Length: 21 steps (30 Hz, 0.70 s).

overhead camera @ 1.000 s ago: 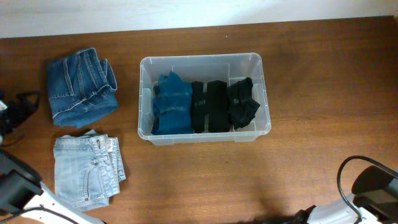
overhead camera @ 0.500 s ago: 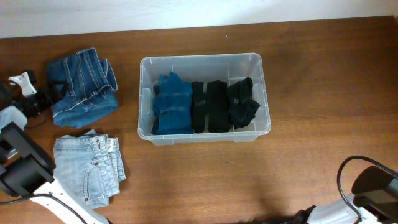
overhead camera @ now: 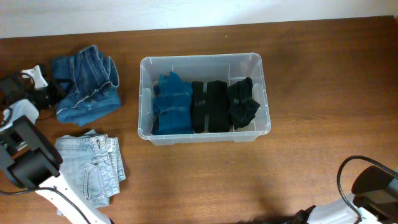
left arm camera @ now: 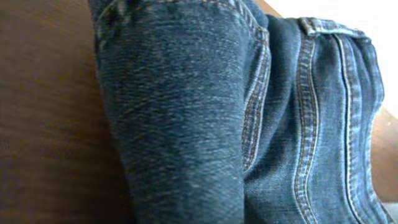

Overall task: Pack container
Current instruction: 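Grasp the left edge of the dark-blue jeans with the left gripper, then lift the dark-blue jeans with the left gripper and carry them right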

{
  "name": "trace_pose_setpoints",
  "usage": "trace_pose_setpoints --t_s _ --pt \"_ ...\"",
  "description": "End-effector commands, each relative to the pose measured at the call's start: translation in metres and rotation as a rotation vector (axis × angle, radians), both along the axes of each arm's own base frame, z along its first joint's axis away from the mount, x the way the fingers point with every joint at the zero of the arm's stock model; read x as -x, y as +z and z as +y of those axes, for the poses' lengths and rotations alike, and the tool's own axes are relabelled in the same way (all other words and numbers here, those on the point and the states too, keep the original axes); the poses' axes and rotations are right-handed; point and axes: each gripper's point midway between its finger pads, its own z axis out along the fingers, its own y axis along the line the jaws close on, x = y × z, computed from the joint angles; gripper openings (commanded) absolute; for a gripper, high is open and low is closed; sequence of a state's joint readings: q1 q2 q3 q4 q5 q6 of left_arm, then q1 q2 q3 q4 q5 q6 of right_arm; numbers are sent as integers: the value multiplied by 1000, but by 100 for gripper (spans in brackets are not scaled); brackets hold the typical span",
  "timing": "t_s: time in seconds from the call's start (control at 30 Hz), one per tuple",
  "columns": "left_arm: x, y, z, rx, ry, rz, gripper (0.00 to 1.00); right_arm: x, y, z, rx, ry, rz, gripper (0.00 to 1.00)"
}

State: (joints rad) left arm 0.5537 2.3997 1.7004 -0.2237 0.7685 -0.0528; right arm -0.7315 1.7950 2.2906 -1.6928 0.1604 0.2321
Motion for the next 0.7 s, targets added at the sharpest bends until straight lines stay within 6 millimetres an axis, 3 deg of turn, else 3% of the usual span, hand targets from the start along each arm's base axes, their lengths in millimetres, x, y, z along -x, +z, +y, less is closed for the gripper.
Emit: trace_pose_setpoints --t_s 0.0,0.17,0.37,0.67 --pt "-5 -24 -37 105 -15 76 4 7 5 1 19 -9 6 98" --pt "-11 -11 -40 278 70 122 1 7 5 1 19 -9 6 98" --pt "-23 22 -45 364 29 60 1 7 5 1 19 -9 6 98" --pt "-53 131 -65 383 -182 -169 1 7 5 1 19 -9 6 98"
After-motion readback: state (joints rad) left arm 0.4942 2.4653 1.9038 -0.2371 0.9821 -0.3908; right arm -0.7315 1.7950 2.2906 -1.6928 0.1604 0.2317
